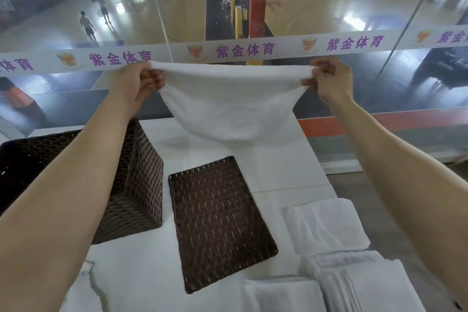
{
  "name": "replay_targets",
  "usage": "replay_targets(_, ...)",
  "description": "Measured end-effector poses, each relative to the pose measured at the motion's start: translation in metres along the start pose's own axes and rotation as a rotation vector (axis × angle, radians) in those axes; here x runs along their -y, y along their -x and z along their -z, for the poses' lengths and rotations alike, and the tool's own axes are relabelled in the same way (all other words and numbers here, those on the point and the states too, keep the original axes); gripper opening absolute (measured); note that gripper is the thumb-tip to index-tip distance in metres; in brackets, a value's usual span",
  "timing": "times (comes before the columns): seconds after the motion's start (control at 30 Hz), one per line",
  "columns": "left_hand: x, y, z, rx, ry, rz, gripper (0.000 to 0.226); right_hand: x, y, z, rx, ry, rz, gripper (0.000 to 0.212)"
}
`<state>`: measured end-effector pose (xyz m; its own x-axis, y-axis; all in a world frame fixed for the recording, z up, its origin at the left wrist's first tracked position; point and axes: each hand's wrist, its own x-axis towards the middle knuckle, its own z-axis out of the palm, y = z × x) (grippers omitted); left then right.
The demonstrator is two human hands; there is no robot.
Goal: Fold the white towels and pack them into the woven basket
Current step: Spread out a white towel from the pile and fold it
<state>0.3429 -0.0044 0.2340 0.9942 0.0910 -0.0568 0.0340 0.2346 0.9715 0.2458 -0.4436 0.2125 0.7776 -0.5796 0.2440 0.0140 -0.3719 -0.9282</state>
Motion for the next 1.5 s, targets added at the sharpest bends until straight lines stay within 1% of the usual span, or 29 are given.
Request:
replay_targets(0.1,0.022,0.014,0.016,-0.039,-0.055,0.013,0.024,-0.022,0.034,0.005,0.061,-0.036,-0.011,0.024)
replay_targets(0.17,0.063,0.028,0.04,-0.073,-0.139,0.053,0.028,-0.055,0.069,0.005,0.093,-0.014,-0.054,0.023)
replay_targets(0.2,0.091,0.04,0.052,-0.092,-0.168,0.083,0.025,-0.078,0.09,0.003,0.129,0.004,-0.097,0.021)
replay_targets(0.27,0.154,0.07,0.077,-0.143,-0.207,0.18,0.013,-0.131,0.135,0.0,0.246,0.063,-0.243,0.019)
replay_targets(0.33,0.221,0.103,0.101,-0.191,-0.248,0.349,0.012,-0.186,0.176,-0.004,0.388,0.201,-0.422,0.021)
replay_targets(0.4,0.281,0.135,0.127,-0.223,-0.282,0.525,0.013,-0.228,0.207,-0.007,0.515,0.398,-0.563,0.027)
replay_targets(0.43,0.306,0.15,0.141,-0.243,-0.286,0.594,0.011,-0.242,0.22,-0.01,0.567,0.492,-0.598,0.03)
replay_targets(0.5,0.343,0.172,0.166,-0.305,-0.284,0.683,0.007,-0.258,0.239,-0.016,0.674,0.638,-0.591,0.033)
replay_targets(0.57,0.361,0.186,0.183,-0.351,-0.313,0.72,0.006,-0.258,0.252,-0.019,0.722,0.753,-0.533,0.035)
replay_targets(0.6,0.365,0.19,0.188,-0.357,-0.345,0.732,0.008,-0.255,0.256,-0.019,0.723,0.773,-0.521,0.037)
replay_targets(0.67,0.369,0.194,0.197,-0.364,-0.438,0.755,0.015,-0.249,0.259,-0.02,0.741,0.784,-0.557,0.037)
replay_targets(0.7,0.369,0.195,0.201,-0.365,-0.495,0.768,0.018,-0.245,0.259,-0.019,0.774,0.793,-0.585,0.034)
replay_targets(0.8,0.368,0.199,0.208,-0.337,-0.69,0.811,0.022,-0.23,0.257,-0.021,0.987,0.87,-0.682,0.019)
replay_targets(0.83,0.365,0.201,0.209,-0.307,-0.792,0.809,0.021,-0.223,0.255,-0.023,1.07,0.908,-0.709,0.019)
replay_targets(0.87,0.364,0.202,0.207,-0.273,-0.921,0.777,0.02,-0.219,0.251,-0.024,1.117,0.922,-0.738,0.021)
replay_targets(0.93,0.36,0.205,0.199,-0.211,-1.187,0.624,0.019,-0.211,0.239,-0.028,1.123,0.911,-0.766,0.021)
replay_targets(0.97,0.36,0.204,0.192,-0.177,-1.28,0.522,0.019,-0.211,0.231,-0.029,1.1,0.917,-0.724,0.019)
replay_targets(1.03,0.363,0.198,0.171,-0.052,-1.401,0.325,0.023,-0.218,0.214,-0.034,0.975,0.971,-0.529,0.02)
replay_targets(1.1,0.366,0.188,0.139,0.133,-1.513,0.142,0.038,-0.233,0.197,-0.04,0.743,0.906,-0.412,0.024)
replay_targets(1.13,0.367,0.182,0.119,0.222,-1.573,0.064,0.051,-0.241,0.187,-0.043,0.653,0.873,-0.367,0.023)
replay_targets(1.17,0.369,0.176,0.099,0.3,-1.616,0.022,0.066,-0.251,0.176,-0.048,0.595,0.855,-0.325,0.021)
replay_targets(1.23,0.373,0.161,0.057,0.433,-1.656,0.054,0.097,-0.271,0.153,-0.061,0.568,0.84,-0.274,0.019)
replay_targets(1.33,0.386,0.135,0.01,0.523,-1.685,0.221,0.133,-0.295,0.119,-0.084,0.59,0.82,-0.24,0.033)
replay_targets(1.4,0.395,0.122,-0.002,0.549,-1.711,0.331,0.149,-0.31,0.1,-0.1,0.626,0.814,-0.235,0.043)
replay_targets(1.5,0.402,0.114,-0.004,0.582,-1.778,0.401,0.159,-0.329,0.084,-0.121,0.718,0.788,-0.204,0.058)
